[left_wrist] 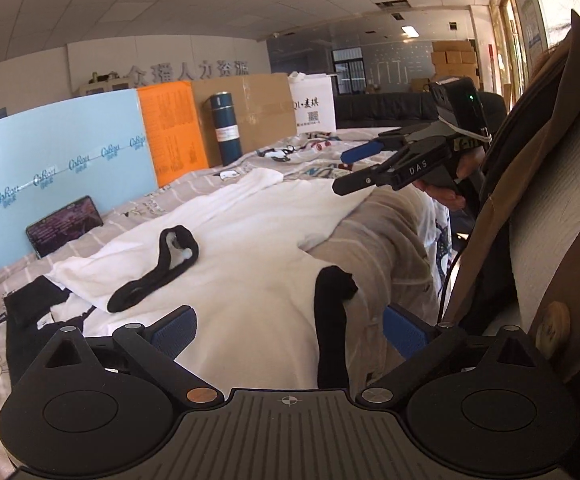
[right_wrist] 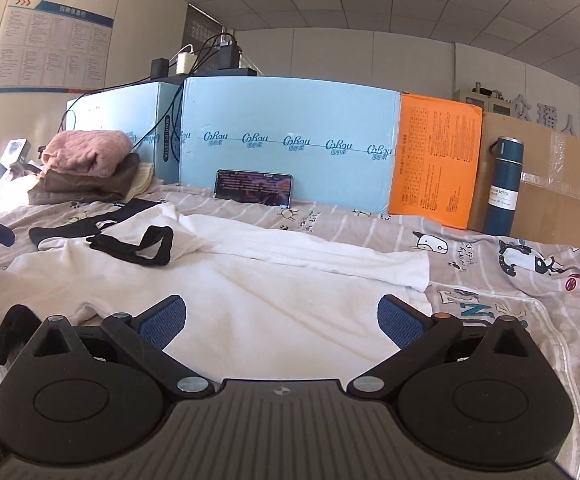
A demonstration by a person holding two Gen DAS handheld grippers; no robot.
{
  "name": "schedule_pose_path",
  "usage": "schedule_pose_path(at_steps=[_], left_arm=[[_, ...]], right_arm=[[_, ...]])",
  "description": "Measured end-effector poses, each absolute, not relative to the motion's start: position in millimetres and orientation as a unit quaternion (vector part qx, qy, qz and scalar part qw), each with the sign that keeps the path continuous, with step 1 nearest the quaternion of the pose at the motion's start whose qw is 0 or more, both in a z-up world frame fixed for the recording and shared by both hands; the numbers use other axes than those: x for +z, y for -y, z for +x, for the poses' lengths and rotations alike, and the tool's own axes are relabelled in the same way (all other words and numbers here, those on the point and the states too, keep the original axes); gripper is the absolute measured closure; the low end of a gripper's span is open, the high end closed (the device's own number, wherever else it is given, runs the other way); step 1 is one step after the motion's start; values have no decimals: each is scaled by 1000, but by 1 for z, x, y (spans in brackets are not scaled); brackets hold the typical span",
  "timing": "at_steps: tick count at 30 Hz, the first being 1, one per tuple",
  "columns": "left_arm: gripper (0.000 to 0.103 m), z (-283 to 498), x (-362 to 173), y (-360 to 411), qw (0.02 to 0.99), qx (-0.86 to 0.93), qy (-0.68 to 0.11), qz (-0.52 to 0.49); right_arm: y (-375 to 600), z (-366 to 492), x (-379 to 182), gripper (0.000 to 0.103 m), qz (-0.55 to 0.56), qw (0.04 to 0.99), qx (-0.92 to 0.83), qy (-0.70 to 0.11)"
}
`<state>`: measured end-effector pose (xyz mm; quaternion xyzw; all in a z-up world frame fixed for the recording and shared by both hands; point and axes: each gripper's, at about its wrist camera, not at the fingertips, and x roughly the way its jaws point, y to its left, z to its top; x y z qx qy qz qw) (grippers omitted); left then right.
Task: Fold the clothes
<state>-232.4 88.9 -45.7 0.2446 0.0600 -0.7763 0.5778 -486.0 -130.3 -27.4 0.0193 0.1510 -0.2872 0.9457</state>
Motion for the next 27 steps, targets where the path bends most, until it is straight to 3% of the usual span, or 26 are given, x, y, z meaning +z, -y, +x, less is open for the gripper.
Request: schedule_pose_path(at_steps=[13, 20, 25, 27], left_arm=[[3, -200, -56, -74, 651, -732, -116, 165], [2, -183, -49, -69, 663, -728, -132, 118], [2, -172, -44, -68, 660, -732, -147, 86], [2, -170, -43, -67, 659, -733, -151, 79]], right_arm=[[97, -419, -41, 0, -123, 956, -107, -246], [85, -391, -34, 4, -183, 959, -3, -218], [89, -388, -31, 29, -191, 960, 66, -195], [92, -387, -31, 55, -177, 959, 94, -198]])
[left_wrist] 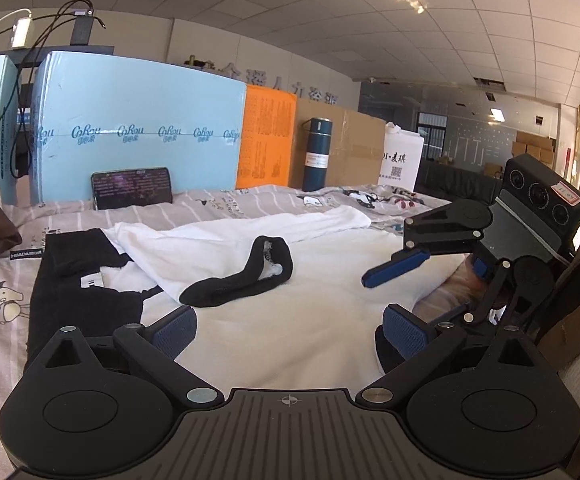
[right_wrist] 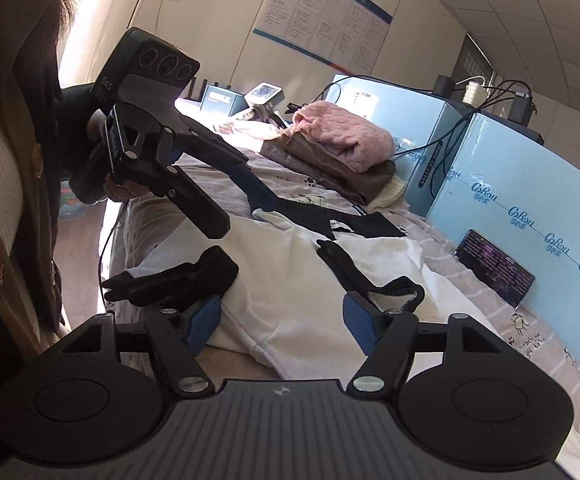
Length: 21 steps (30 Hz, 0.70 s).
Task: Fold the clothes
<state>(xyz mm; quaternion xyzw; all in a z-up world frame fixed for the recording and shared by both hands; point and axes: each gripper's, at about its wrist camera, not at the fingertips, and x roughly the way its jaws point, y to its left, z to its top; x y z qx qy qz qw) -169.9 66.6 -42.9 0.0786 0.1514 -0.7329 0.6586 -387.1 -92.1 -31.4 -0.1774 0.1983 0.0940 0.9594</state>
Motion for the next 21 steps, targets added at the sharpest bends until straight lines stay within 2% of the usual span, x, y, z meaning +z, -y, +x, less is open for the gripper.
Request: schedule_pose_path(at_steps=[1, 3, 4, 7, 11, 17, 19, 20, 21], left_arm=[[2, -169, -43, -66, 658, -734, -154, 75], [2, -166, -43, -65, 648, -742, -160, 62], [2, -165, -43, -64, 642, -747, -164, 55], [2, -161, -43, -63, 618, -763, -185, 29], [0, -163, -44, -64, 563, -801, -202, 5], [0, -185, -49, -67, 573, -796, -176, 82], [0, -186, -49, -69, 593, -781, -170, 97], [0, -184, -49, -69, 601, -775, -168, 100], [0, -181, -50, -69, 609, -769, -168, 101]], right_arm=[[94, -387, -31, 63, -166, 959, 107, -201], [99, -384, -30, 90, -131, 961, 131, -205], [104, -383, -29, 93, -110, 964, 133, -201], [125, -378, -26, 99, -25, 975, 121, -184], [154, -375, -24, 100, 63, 981, 70, -168], [162, -376, -24, 99, 76, 980, 50, -177], [156, -385, -23, 92, 54, 981, 65, -177], [150, -390, -22, 68, 34, 981, 61, -180], [144, -395, -22, 34, 11, 981, 50, -187]])
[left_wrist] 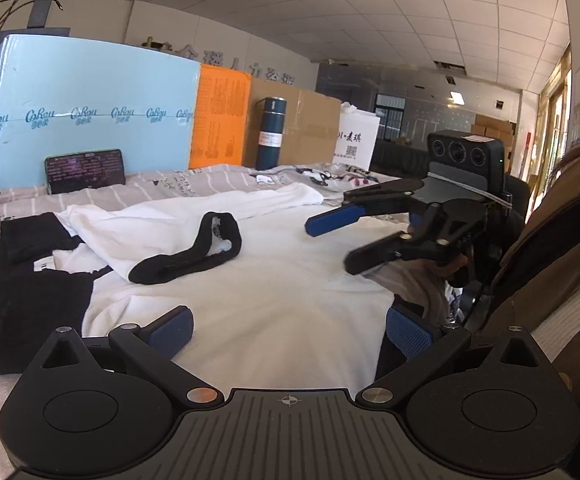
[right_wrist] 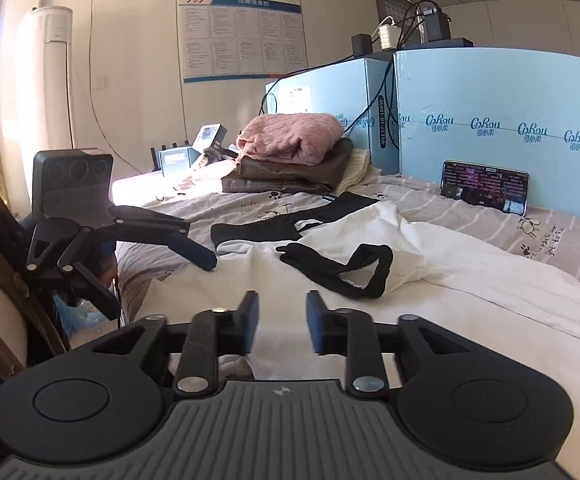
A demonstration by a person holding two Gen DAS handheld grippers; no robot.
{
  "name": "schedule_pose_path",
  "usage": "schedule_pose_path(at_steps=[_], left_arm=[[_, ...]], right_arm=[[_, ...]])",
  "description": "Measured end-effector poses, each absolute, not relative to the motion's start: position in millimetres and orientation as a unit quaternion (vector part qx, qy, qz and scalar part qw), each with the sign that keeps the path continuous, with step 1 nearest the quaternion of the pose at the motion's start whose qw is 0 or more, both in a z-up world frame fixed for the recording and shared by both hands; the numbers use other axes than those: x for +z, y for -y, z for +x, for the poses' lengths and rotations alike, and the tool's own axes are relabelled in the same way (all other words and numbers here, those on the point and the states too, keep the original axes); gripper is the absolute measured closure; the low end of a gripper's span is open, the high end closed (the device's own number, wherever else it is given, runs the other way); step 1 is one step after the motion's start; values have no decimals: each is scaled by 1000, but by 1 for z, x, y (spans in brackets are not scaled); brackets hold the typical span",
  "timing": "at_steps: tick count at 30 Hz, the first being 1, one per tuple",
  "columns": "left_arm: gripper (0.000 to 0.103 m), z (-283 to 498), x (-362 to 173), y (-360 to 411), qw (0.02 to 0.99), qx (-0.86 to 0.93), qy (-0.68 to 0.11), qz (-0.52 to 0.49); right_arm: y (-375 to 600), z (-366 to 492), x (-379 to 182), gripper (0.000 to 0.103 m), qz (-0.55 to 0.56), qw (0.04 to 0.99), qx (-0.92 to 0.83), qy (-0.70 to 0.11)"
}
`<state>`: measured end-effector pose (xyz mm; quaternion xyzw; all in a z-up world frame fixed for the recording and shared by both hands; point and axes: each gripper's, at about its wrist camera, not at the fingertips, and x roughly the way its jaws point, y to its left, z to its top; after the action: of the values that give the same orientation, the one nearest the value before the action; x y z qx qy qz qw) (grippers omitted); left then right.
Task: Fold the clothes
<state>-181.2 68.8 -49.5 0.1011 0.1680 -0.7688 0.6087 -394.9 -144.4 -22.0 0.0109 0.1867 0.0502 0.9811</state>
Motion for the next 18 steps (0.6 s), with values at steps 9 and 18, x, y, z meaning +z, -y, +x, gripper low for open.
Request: schedule_pose_path(at_steps=[9, 18], left_arm=[[0, -169, -50, -68, 632, -753, -169, 77], [0, -165, -52, -76, 652, -734, -178, 62]], right_arm=[[123, -419, -30, 22, -118, 958, -20, -260], [98, -391, -40, 26, -180, 953, 72, -231]])
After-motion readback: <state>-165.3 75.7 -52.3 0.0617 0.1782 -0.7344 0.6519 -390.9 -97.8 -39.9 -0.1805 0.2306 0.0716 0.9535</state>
